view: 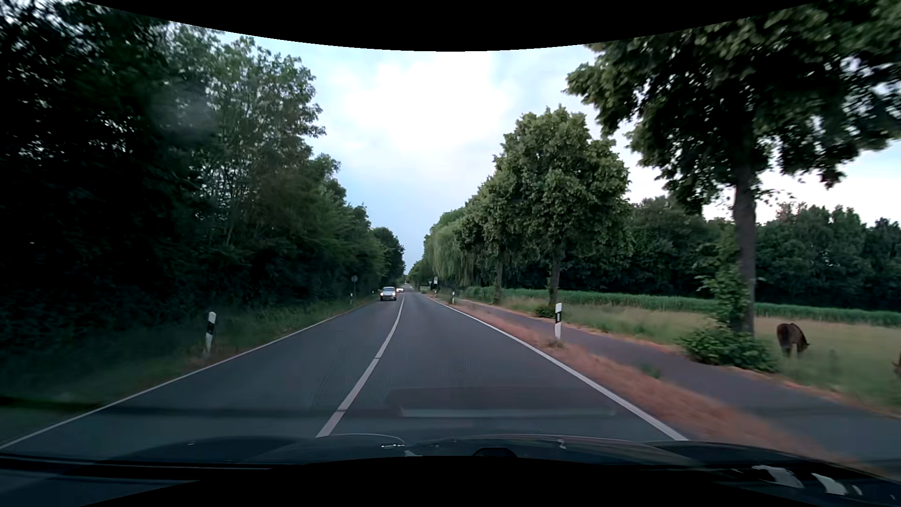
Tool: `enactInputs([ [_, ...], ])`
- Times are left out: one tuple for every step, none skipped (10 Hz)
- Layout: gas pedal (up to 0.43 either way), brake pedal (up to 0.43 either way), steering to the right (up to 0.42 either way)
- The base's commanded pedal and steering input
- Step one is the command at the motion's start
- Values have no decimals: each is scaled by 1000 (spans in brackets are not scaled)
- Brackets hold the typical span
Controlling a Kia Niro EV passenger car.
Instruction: Follow the waypoints while adhering to traffic rules and regulations
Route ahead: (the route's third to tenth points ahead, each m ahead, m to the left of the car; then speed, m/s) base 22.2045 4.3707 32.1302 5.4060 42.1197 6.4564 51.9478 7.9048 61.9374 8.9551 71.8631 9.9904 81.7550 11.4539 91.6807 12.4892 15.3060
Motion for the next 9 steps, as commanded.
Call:
enactInputs([
  [260,0,-29],
  [260,0,-29],
  [260,0,-29],
  [260,0,-28],
  [248,0,-27],
  [248,0,-25],
  [248,0,-24],
  [248,0,-25],
  [248,0,-24],
])
